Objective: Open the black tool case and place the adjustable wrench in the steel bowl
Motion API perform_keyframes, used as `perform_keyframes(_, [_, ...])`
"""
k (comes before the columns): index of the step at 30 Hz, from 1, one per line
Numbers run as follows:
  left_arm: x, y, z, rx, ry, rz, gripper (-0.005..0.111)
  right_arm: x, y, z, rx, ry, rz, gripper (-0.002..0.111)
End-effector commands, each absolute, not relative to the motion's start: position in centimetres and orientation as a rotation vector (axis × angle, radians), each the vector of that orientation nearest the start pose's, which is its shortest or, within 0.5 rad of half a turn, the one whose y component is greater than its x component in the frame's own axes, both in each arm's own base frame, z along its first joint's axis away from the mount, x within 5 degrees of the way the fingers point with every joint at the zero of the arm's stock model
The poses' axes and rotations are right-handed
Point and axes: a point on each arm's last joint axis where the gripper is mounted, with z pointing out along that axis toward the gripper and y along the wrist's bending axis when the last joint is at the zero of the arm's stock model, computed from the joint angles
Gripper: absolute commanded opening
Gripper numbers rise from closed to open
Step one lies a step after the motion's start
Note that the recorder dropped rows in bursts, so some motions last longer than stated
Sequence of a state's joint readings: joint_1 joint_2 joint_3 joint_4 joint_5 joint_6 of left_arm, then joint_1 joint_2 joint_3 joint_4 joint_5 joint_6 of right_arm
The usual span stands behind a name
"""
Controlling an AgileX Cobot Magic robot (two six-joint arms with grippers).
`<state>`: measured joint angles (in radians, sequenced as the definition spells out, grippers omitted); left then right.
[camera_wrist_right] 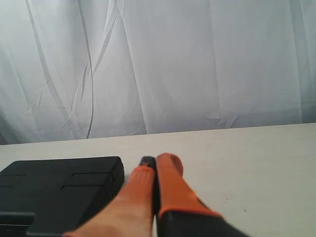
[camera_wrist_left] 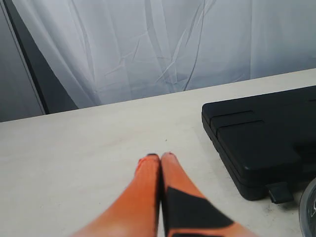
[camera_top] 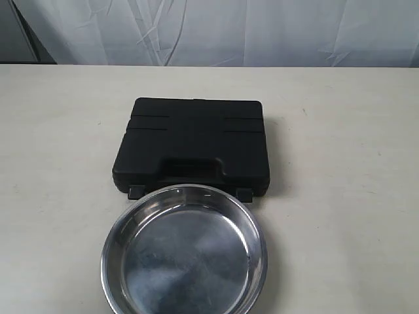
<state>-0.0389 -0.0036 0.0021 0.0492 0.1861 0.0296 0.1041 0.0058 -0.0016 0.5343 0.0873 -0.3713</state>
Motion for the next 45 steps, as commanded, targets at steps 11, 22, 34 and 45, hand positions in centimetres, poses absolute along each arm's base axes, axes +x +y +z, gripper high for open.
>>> perform_keyframes(11, [5.6,-0.2,19.7,0.092,1.661,0.032,0.000,5.6,1.0,20.7,0.074,1.555,0.304,-0.001])
perform_keyframes(22, [5.6,-0.2,19.7,0.092,1.661,0.032,0.000,5.6,-0.4,21.7,0.625,1.343,0.696,-0.001])
perform_keyframes(34, [5.6,-0.2,19.7,0.092,1.661,0.032,0.000,5.5,-1.2,22.0,0.755,1.243,0.739,-0.001])
perform_keyframes(45, [5.6,-0.2,19.7,0.092,1.661,0.032,0.000,3.8,0.2,30.2,0.264,1.230,0.502,-0.001])
